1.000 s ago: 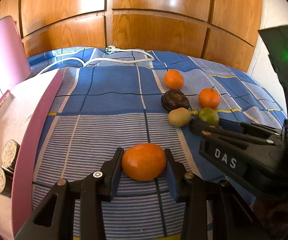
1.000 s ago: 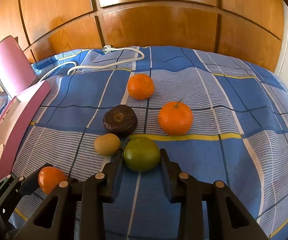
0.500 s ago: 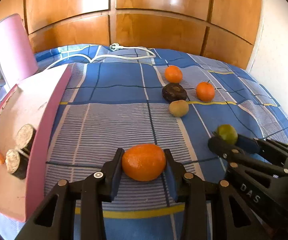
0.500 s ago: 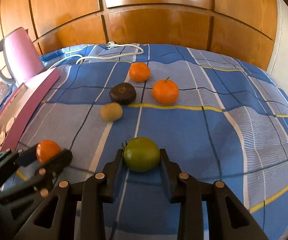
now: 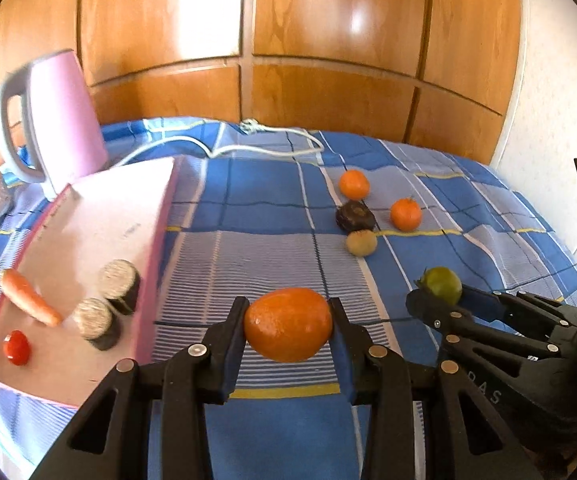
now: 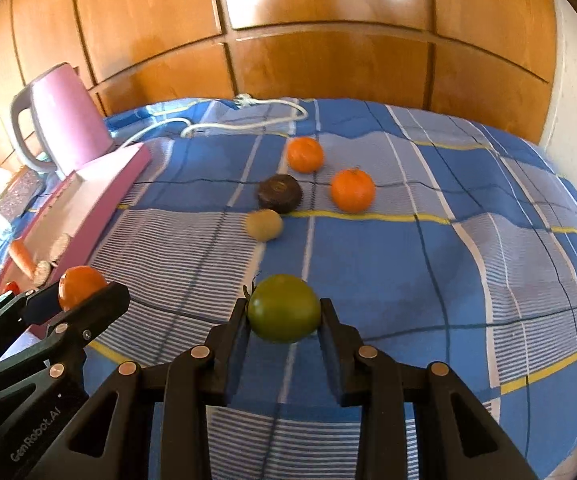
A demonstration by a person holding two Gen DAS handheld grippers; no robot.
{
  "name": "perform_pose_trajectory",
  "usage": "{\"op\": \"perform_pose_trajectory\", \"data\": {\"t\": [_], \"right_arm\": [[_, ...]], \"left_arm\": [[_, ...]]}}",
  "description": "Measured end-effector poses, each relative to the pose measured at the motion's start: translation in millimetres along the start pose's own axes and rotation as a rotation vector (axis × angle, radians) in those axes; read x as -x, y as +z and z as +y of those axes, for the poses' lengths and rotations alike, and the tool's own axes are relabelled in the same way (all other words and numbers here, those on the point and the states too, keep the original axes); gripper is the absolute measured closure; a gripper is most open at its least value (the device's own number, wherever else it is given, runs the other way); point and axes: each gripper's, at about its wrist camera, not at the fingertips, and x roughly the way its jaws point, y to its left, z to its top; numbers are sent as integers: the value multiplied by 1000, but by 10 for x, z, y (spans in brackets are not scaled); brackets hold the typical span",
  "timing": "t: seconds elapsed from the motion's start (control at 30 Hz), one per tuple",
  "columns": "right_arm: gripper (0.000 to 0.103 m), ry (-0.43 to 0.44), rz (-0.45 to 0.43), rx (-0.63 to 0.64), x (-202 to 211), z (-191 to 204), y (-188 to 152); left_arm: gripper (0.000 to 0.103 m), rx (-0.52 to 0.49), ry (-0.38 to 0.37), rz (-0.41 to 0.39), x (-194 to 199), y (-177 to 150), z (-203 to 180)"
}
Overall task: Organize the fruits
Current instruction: 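Lift the mandarin and lime and carry both toward the pink tray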
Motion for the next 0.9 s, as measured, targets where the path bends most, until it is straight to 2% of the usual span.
{"op": "perform_pose_trajectory", "data": {"t": [0.33,0.6,0.8,0.9], "right_arm": [[69,60,-6,88,33,360,116],[69,137,14,153,-22,697,307],[69,206,33,199,-88,1041,471],[69,243,39,217,-132,1247,574]], "left_arm": [[64,90,93,-50,269,80,413],[64,184,213,-91,423,139,866],[64,255,329,-93,454,125,1295],[64,278,364,-85,467,71,1469]]}}
